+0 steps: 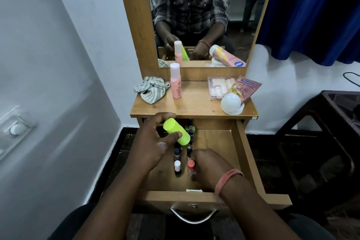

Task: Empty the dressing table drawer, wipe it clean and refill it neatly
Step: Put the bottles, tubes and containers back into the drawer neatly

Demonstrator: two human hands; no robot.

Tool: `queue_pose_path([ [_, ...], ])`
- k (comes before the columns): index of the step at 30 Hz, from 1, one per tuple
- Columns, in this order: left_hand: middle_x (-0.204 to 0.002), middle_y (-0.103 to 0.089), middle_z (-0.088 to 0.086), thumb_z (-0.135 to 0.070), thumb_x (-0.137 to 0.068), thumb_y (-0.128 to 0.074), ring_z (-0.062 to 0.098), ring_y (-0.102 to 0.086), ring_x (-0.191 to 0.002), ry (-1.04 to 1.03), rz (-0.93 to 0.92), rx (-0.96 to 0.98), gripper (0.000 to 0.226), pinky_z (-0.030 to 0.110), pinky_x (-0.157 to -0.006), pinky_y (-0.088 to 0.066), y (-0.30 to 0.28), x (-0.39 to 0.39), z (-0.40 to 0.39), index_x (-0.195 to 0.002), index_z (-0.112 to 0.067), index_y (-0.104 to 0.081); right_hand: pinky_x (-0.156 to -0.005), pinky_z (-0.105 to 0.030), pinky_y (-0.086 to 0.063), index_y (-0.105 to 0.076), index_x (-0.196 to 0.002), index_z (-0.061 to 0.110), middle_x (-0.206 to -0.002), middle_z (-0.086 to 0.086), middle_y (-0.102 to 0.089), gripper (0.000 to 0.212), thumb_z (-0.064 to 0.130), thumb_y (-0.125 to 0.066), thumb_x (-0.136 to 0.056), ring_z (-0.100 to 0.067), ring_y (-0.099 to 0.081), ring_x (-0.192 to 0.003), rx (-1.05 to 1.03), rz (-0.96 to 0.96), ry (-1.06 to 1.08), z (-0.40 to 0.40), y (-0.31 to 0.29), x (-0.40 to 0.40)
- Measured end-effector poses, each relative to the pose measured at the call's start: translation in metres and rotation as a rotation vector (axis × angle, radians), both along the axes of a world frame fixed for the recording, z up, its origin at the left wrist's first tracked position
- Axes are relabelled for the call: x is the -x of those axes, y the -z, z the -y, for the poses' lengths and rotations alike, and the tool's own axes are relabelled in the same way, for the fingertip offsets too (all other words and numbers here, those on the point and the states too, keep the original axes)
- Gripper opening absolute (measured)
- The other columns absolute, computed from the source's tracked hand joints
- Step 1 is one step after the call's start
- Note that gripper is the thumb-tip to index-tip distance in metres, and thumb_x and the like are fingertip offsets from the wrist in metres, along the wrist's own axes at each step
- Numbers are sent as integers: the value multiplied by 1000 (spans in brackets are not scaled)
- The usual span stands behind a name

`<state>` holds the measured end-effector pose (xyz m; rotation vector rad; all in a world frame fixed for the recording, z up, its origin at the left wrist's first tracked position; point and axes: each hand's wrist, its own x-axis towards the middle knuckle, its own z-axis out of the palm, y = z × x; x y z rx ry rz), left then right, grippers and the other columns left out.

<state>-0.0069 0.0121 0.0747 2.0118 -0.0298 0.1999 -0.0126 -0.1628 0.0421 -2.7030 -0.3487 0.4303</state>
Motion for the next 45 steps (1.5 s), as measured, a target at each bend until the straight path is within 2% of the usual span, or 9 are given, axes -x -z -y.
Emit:
queue_pose_path([
  [9,-123,-68,-12,-31,-79,-86,11,-63,-117,12,21,-9,50,49,-98,-55,7,-3,-5,-124,-41,-66,-67,-25,-48,-56,-83,23,-95,-1,-68,27,26,-82,-77,-18,-64,-88,12,-127,-1,-1,-7,2],
  [17,-120,-68,-13,-28,-77,-86,11,-64,-115,1,24,13,49,48,-99,-54,9,-4,-4,-121,-39,-68,-65,-22,-42,-70,-104,25,-84,8,-59,28,29,-82,-78,-11,-59,-79,-53,-73,-41,-2,-10,5],
  [21,-117,-69,-14,-26,-78,-87,11,-65,-112,0,23,17,48,46,-97,-55,10,-5,-5,-121,-38,-69,-66,-20,-41,-77,-97,21,-92,2,-72,14,21,-76,-83,-11,-61,-78,-27,-77,-135,-2,-11,6],
  [30,-117,-68,-15,-21,-81,-87,5,-63,-110,-9,-6,26,49,31,-91,-52,10,-5,-9,-124,-34,-68,-76,-22,-46,-80,-96,15,-100,-3,-74,15,25,-73,-88,-16,-64,-89,45,-142,-224,-7,-17,6],
  [32,-117,-69,-14,-21,-81,-87,5,-64,-109,-7,-8,34,49,31,-91,-53,9,-4,-10,-124,-34,-68,-79,-23,-48,-78,-102,9,-105,-7,-74,17,18,-69,-90,-20,-68,-96,92,-161,-243,-8,-19,6],
  [35,-117,-69,-14,-21,-81,-87,5,-64,-110,-12,-10,37,49,29,-91,-52,9,-4,-9,-124,-34,-68,-76,-13,-46,-61,-127,-6,-130,-7,-61,32,7,-55,-99,-5,-69,-96,37,-230,-326,-13,-24,2],
  [37,-116,-69,-15,-20,-81,-87,4,-64,-109,-16,0,27,49,27,-89,-51,8,-4,-9,-124,-33,-69,-89,-19,-40,-59,-132,-2,-135,-13,-59,36,13,-56,-99,-17,-61,-116,57,-255,-322,-14,-25,3],
  [40,-116,-68,-16,-20,-81,-86,3,-63,-109,-18,0,27,48,27,-89,-50,7,-3,-8,-125,-33,-69,-89,-28,-47,-72,-114,8,-117,-9,-69,24,19,-66,-94,-25,-63,-107,73,-261,-270,-9,-22,3],
  [45,-120,-66,-14,-22,-82,-86,4,-62,-111,-18,6,20,48,28,-90,-50,5,-3,-9,-125,-33,-68,-67,-25,-51,-75,-97,18,-86,4,-71,16,29,-75,-85,-9,-61,-73,39,-283,-249,10,-20,-3],
])
